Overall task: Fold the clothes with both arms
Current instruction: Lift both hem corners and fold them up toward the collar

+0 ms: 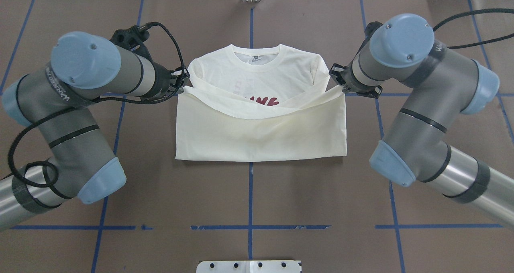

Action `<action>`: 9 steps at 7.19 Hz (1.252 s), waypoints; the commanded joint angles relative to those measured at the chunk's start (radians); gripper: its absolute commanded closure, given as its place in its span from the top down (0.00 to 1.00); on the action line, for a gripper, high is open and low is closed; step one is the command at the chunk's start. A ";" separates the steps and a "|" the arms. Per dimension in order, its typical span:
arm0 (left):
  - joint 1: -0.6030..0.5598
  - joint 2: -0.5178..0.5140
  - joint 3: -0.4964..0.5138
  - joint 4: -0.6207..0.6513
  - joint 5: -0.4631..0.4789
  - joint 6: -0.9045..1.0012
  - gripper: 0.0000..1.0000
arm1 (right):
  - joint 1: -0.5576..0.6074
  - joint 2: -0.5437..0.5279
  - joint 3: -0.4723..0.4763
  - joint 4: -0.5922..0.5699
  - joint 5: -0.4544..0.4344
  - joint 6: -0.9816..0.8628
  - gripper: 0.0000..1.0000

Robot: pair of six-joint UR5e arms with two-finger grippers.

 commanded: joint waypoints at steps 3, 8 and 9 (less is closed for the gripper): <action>-0.024 -0.070 0.273 -0.182 0.051 0.028 0.00 | 0.042 0.126 -0.347 0.179 -0.001 -0.080 0.00; -0.024 -0.116 0.390 -0.221 0.055 0.080 0.09 | 0.043 0.127 -0.435 0.241 -0.015 -0.109 0.00; -0.024 -0.116 0.395 -0.223 0.055 0.115 0.18 | 0.043 0.127 -0.441 0.267 -0.018 -0.109 0.00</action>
